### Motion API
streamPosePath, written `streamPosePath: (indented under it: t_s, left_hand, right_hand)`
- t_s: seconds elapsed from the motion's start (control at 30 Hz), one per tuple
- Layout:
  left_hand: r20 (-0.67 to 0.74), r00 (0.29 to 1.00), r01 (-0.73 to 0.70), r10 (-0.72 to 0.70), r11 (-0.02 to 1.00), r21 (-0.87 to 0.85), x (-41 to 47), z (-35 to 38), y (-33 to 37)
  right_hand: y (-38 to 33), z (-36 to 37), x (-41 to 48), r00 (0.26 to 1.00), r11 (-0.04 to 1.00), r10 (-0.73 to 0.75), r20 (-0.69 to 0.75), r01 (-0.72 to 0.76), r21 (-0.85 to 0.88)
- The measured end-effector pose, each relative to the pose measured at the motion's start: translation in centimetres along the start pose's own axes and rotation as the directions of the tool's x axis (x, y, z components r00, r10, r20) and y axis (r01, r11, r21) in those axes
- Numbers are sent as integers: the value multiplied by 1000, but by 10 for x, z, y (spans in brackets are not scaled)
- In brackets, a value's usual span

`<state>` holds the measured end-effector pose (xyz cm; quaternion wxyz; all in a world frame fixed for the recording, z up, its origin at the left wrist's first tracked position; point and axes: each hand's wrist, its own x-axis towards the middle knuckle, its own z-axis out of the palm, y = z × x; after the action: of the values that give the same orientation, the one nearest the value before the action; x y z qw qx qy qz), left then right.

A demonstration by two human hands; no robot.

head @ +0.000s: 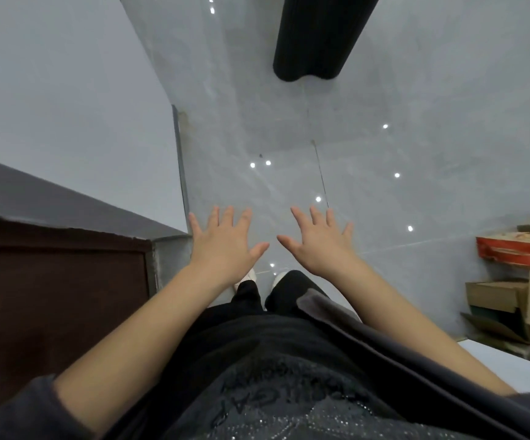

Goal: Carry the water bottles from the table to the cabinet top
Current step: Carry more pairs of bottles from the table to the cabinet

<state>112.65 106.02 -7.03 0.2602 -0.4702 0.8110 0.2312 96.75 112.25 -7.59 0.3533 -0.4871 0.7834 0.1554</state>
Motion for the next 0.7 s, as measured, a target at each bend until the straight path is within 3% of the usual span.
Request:
streamPosePath:
  t_s: [0.33,0.7]
  left_hand:
    - [-23,998,51,-52,998,-47,61,-45,-20]
    - [5,974,224,-226,966,-128,182,-145,-32]
  right_hand:
    - [-25,-50,71,998,998,-58,-8,58,-32]
    - [-45,-179,204,984,970,-173,35,176,-165]
